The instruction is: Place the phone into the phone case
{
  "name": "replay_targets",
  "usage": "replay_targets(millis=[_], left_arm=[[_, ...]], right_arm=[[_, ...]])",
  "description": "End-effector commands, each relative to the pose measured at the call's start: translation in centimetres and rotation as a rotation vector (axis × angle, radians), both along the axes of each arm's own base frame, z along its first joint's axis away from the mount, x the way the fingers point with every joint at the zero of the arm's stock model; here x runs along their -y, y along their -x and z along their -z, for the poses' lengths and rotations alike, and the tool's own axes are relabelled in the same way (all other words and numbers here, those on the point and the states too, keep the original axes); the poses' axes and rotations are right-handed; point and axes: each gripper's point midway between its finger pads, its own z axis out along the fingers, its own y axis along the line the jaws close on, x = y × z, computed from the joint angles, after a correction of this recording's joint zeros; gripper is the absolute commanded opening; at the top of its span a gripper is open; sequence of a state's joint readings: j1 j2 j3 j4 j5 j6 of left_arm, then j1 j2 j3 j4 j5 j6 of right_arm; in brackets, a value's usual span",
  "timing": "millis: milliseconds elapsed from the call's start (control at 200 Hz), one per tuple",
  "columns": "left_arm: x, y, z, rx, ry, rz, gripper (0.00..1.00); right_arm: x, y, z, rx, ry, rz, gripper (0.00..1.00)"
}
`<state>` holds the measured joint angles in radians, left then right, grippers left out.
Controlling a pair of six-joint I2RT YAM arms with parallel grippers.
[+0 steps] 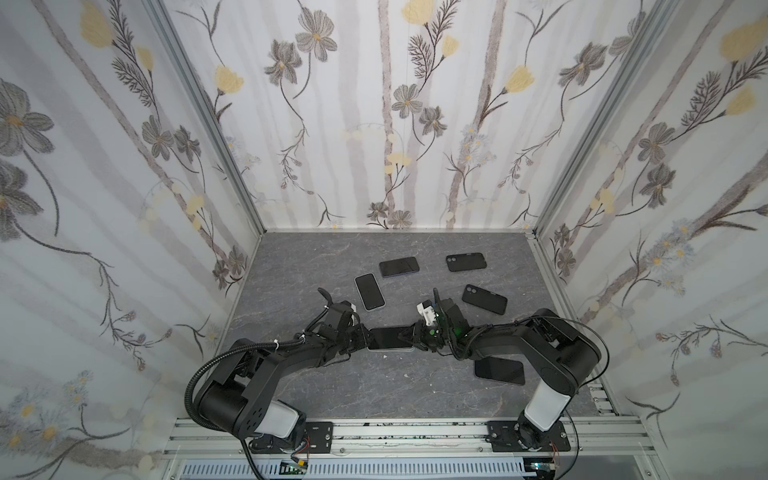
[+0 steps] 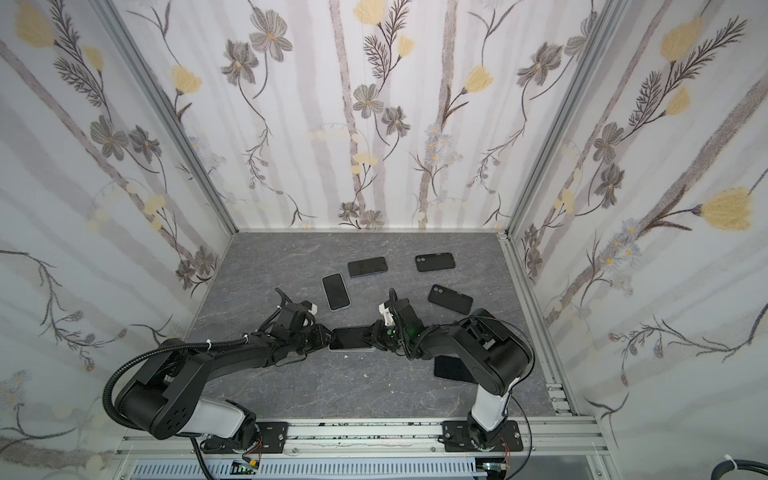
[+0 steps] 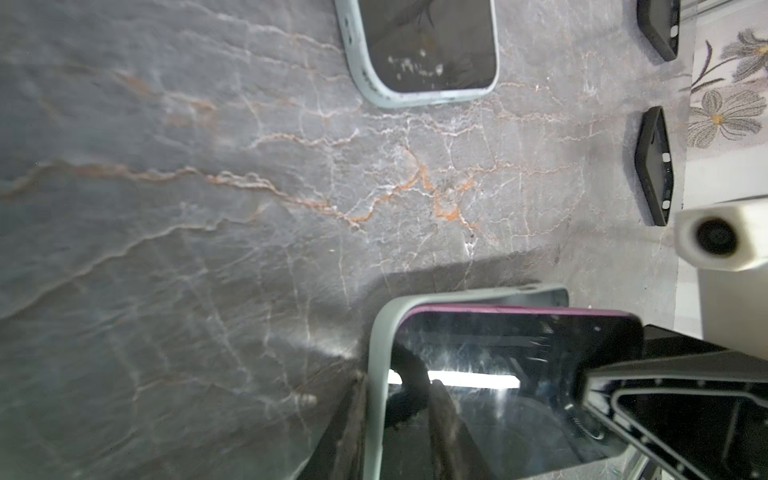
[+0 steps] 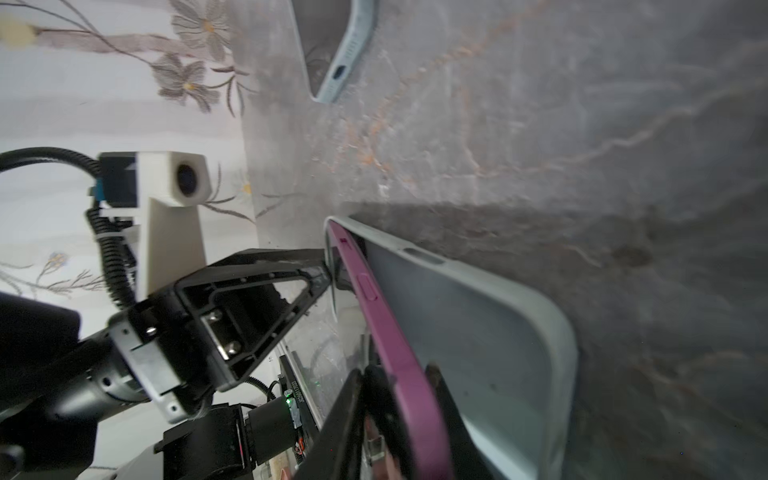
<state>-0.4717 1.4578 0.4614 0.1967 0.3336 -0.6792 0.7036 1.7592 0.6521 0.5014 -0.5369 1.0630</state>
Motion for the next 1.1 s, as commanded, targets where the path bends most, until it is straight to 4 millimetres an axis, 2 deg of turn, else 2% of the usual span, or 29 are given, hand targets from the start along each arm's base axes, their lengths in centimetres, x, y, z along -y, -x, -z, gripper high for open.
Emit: replay_targets(millis=[0, 240, 390, 400, 425, 530, 694, 934, 964, 989, 1094], left_arm=[[-2.0, 2.8, 2.9, -0.122, -0.119, 0.004, 0.29], [-2.5, 3.1, 3.3, -0.129, -0.143, 0.001, 0.29], [-2.8, 3.3, 3.5, -0.131, -0.154, 0.001, 0.29], [-2.8, 3.4, 3.5, -0.132, -0.155, 0.002, 0.29], [-2.8, 3.4, 3.5, -0.132, -0.157, 0.000, 0.29], [-2.9, 3.5, 3.7, -0.137, -0.161, 0.000, 0.29], [-2.9, 3.6, 3.6, -0.140, -0.157, 0.000, 0.28], [-2.8, 3.5, 3.3, -0.141, -0.153, 0.002, 0.27], [-2.8, 3.6, 3.2, -0.139, -0.152, 0.002, 0.27], [-2.7, 3.6, 3.1, -0.139, -0.150, 0.002, 0.27], [-2.6, 3.7, 2.9, -0.140, -0.146, 0.005, 0.27]], right_arm=[[0.5, 0.3, 0.6, -0.012, 0.061, -0.014, 0.29], [0.1, -0.2, -0.2, 0.009, 0.088, -0.033, 0.35], [0.7, 0.0, -0.1, 0.002, 0.132, -0.031, 0.40], [0.3, -0.6, -0.9, 0.022, 0.119, -0.031, 0.40], [0.2, -0.8, -1.3, 0.030, 0.121, -0.028, 0.41], [0.6, -0.6, -1.8, 0.035, 0.140, -0.025, 0.43], [1.6, -0.4, -2.1, 0.048, 0.187, -0.019, 0.46], [3.2, -0.1, -1.6, 0.043, 0.227, -0.006, 0.46], [4.0, 0.5, -0.5, 0.020, 0.249, -0.004, 0.46], [4.1, 0.4, -1.4, 0.040, 0.234, 0.001, 0.46], [5.0, 0.4, -1.3, 0.039, 0.242, 0.010, 0.45]])
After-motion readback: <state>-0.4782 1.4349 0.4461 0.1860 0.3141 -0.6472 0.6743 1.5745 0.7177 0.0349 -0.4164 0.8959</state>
